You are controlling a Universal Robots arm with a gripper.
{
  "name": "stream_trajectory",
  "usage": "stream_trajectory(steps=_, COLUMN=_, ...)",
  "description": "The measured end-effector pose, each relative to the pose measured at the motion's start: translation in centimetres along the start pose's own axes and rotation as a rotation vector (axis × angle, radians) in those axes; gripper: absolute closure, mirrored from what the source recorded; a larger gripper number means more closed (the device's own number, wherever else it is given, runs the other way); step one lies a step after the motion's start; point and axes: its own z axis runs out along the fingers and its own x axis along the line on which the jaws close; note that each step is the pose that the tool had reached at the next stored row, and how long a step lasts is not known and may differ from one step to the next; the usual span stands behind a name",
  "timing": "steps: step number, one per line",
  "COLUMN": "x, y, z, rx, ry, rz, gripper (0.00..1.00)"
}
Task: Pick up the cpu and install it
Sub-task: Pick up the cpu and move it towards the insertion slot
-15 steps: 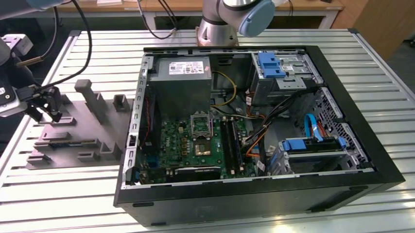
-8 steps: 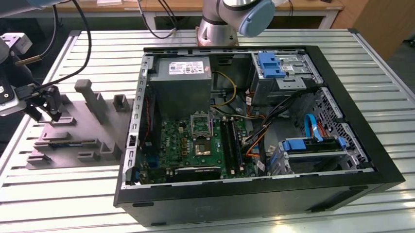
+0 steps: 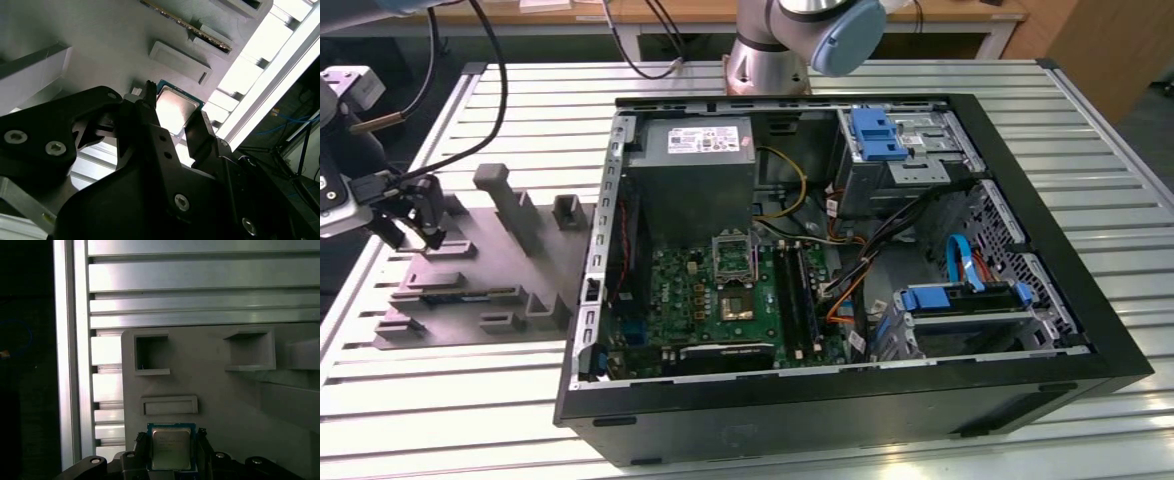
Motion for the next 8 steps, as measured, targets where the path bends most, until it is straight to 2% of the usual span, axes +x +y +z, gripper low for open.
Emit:
stream_trajectory(steps=7, x=0.00, y=0.00, z=-0.17, rx=0.0002, ry=0.0000, rz=0.000, gripper=0.53)
stream_trajectory(steps=8, x=-0.01, y=0.01, z=-0.38, rx=0.0001, ry=0.0000, rz=0.000, gripper=0.53)
